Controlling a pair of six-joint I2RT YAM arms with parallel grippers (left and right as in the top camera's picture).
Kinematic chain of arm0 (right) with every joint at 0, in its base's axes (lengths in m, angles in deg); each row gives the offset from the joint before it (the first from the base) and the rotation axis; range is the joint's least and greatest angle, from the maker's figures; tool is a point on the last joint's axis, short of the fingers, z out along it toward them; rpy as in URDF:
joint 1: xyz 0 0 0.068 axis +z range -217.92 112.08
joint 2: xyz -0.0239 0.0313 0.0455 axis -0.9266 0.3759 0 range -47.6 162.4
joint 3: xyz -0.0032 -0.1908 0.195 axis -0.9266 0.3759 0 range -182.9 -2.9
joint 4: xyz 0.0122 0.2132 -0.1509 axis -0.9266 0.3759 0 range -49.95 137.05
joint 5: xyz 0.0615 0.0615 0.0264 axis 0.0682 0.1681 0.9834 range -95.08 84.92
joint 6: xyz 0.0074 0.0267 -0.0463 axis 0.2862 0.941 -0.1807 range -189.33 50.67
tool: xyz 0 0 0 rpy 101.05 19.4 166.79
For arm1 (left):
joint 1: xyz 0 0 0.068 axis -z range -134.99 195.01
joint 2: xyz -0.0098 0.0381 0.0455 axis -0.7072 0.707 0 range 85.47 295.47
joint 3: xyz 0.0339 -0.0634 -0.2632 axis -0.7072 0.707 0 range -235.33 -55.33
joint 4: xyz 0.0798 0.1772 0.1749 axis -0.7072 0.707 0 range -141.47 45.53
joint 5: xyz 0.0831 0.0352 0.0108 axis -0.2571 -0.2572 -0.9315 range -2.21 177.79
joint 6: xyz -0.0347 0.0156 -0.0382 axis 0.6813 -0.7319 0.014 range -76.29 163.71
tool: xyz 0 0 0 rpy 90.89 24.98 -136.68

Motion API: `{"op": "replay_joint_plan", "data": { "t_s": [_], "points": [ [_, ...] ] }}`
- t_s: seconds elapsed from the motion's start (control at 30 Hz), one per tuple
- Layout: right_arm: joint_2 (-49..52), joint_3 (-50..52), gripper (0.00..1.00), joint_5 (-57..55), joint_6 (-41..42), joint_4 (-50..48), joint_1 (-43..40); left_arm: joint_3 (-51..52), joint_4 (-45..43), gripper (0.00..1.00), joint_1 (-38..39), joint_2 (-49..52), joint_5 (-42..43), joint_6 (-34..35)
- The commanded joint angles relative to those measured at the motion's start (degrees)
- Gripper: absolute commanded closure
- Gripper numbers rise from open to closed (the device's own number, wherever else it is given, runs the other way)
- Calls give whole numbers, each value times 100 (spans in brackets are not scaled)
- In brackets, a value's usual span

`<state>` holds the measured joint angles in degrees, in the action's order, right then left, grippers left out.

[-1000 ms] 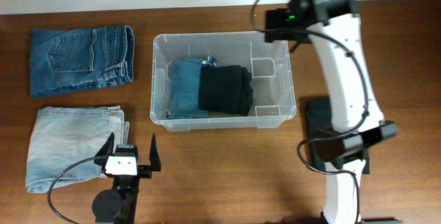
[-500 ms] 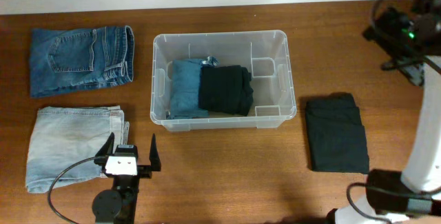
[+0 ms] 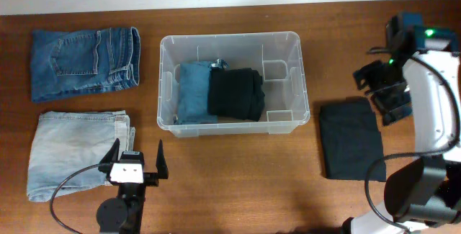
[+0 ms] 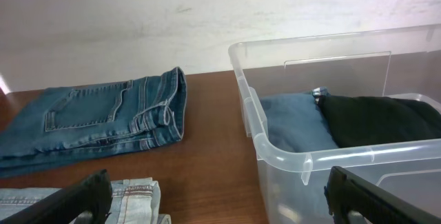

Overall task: Pack container
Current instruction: 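Withdraw right gripper and reach to the remaining black garment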

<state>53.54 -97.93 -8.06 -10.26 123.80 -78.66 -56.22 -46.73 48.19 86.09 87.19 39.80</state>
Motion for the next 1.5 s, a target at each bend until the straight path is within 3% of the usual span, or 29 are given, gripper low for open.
{"op": "replay_joint_plan", "data": {
  "t_s": [0.0,0.13,0.47,0.9,1.13,1.3,1.47],
  "points": [
    [-15,723,1,501,190,-407,-26,37,0,1,-35,-28,42,-72],
    [-15,1644,1,754,507,-1075,-26,37,0,1,-35,-28,42,-72],
    [-15,2824,1,756,619,-2472,-26,37,0,0,-35,-28,42,-72],
    [7,3370,1,684,501,-4251,-26,37,0,1,-35,-28,42,-72],
    [59,3370,2,575,-247,-5818,-28,37,0,1,-35,-28,42,-72],
    [59,3344,2,758,-1676,-7095,-160,37,0,1,-35,-28,42,-72],
    [50,2977,2,1711,-2793,-6966,-704,37,0,1,-35,-28,42,-72]
  ]
}}
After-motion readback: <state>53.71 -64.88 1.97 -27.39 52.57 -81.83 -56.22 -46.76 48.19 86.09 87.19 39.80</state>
